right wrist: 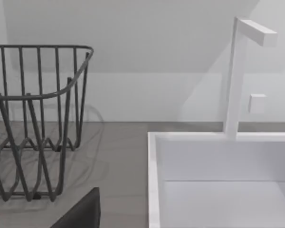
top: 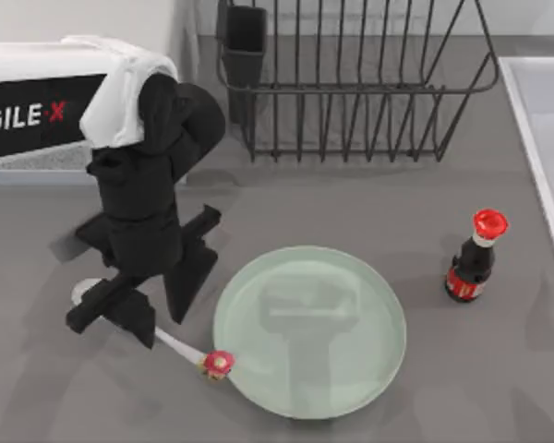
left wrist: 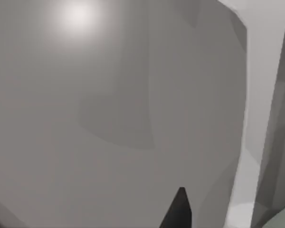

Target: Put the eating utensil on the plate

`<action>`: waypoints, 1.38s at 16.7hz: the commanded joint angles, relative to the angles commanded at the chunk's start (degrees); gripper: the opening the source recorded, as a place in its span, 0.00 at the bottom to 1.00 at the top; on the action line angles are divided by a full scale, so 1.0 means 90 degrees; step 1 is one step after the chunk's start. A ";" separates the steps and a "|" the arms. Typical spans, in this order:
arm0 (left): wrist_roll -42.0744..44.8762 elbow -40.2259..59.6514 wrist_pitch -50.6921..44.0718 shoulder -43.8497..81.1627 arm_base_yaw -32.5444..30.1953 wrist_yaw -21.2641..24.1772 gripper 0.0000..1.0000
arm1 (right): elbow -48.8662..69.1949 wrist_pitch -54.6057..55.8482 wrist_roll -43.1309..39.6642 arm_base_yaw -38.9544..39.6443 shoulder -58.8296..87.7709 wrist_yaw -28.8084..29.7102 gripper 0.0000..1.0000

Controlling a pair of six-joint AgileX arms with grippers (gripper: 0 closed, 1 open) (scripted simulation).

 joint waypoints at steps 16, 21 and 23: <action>-0.6212 0.2259 0.0087 0.1107 -0.2080 -0.0996 0.00 | 0.0000 0.0000 0.0000 0.0000 0.0000 0.0000 1.00; -0.6206 0.2269 0.0149 0.1096 -0.2066 -0.1019 0.00 | 0.0000 0.0000 0.0000 0.0000 0.0000 0.0000 1.00; -0.6229 0.2331 0.0286 0.1112 -0.2099 -0.1082 0.00 | 0.0000 0.0000 0.0000 0.0000 0.0000 0.0000 1.00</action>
